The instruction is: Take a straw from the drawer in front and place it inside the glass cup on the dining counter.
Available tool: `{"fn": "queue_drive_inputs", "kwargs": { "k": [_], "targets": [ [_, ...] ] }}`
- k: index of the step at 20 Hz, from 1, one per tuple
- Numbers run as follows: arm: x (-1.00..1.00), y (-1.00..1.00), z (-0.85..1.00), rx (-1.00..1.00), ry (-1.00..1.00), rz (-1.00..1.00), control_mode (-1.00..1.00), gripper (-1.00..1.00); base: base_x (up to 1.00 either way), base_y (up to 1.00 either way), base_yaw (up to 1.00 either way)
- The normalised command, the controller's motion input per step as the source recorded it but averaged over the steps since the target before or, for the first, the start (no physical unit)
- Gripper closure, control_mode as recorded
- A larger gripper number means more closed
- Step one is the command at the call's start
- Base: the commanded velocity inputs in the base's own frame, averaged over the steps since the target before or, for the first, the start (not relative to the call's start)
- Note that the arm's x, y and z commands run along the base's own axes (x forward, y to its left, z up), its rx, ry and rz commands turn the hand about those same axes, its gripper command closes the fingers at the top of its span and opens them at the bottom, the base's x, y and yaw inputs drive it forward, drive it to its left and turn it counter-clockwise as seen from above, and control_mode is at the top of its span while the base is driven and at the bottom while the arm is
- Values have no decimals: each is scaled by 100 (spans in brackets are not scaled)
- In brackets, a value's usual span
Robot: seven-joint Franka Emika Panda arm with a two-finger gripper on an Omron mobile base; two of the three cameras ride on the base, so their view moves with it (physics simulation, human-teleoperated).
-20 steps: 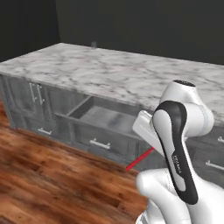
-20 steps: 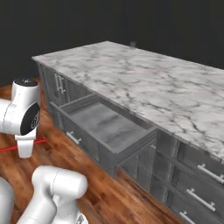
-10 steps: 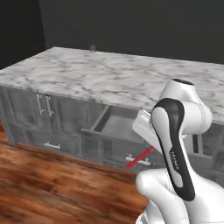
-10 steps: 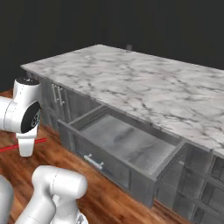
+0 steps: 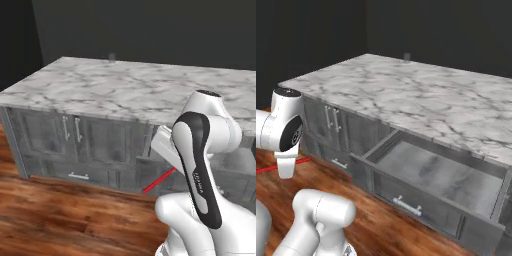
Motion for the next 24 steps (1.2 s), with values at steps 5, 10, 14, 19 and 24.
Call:
{"fn": "queue_drive_inputs", "kwargs": {
  "k": [5,10,14,19,24],
  "targets": [
    [0,0,0,0,0,0,100,100,1,100,-24],
    [0,0,0,0,0,0,100,100,0,100,-25],
    [0,0,0,0,0,0,100,100,0,100,-25],
    [0,0,0,0,0,0,100,100,0,100,-24],
    [0,0,0,0,0,0,100,100,0,100,-24]
  ]
}}
